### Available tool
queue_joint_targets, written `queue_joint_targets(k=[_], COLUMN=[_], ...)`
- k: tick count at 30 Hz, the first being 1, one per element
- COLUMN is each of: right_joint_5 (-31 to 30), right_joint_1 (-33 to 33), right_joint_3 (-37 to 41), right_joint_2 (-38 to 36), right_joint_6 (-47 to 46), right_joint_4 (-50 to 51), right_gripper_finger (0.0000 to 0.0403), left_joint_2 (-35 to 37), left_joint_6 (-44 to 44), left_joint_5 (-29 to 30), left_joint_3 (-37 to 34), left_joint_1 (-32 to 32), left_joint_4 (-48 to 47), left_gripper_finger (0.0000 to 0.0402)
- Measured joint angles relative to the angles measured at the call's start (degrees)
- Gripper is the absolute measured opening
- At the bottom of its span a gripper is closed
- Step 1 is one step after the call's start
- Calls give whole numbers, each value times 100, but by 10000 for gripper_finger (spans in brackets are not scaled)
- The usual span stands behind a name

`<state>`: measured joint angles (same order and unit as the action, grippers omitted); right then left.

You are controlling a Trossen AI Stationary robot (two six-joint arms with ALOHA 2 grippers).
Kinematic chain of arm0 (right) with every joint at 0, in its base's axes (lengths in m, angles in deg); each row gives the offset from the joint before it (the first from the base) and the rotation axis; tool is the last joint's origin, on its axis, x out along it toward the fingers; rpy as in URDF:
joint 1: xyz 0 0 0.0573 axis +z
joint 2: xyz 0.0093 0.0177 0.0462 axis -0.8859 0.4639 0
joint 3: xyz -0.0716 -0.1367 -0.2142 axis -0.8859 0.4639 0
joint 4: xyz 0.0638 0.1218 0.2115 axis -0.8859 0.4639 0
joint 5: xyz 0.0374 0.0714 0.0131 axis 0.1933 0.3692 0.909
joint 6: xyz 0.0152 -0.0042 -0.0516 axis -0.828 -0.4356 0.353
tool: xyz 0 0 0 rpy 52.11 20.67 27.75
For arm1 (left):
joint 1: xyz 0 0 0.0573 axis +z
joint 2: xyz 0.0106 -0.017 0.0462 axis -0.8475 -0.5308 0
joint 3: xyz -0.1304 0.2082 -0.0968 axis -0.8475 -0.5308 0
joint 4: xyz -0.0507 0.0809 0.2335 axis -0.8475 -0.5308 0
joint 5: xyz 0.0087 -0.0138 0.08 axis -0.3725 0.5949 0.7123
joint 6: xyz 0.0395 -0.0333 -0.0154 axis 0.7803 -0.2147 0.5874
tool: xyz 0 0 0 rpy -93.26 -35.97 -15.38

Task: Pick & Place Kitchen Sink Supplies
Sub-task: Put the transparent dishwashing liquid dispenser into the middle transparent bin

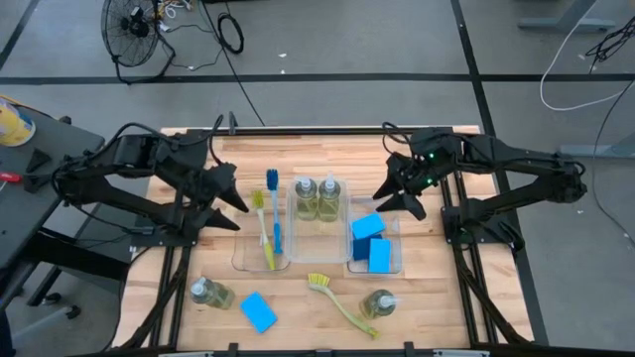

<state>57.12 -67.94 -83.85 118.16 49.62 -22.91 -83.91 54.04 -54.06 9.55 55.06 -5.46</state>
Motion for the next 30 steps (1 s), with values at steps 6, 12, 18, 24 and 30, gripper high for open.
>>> queue_joint_targets(k=[6, 12, 18, 24, 30], right_joint_5=[-9, -306, -872, -1460, -1891], right_joint_1=[664, 1457, 2182, 2994, 3666], right_joint_3=[0, 0, 0, 0, 0], right_joint_2=[0, 0, 0, 0, 0], right_joint_6=[-551, -929, -930, -856, -453], right_joint_4=[-308, -384, -386, -447, -535], right_gripper_finger=[201, 201, 201, 201, 201], left_joint_2=[-6, -19, -19, -21, -21], left_joint_6=[262, 474, 709, 704, 199], left_joint_5=[804, 1831, 2539, 3136, 3879], left_joint_3=[0, 0, 0, 0, 0], left_joint_1=[3, 21, 21, 21, 21], left_joint_4=[-8, 21, 290, 331, 332], left_gripper_finger=[252, 252, 252, 252, 252])
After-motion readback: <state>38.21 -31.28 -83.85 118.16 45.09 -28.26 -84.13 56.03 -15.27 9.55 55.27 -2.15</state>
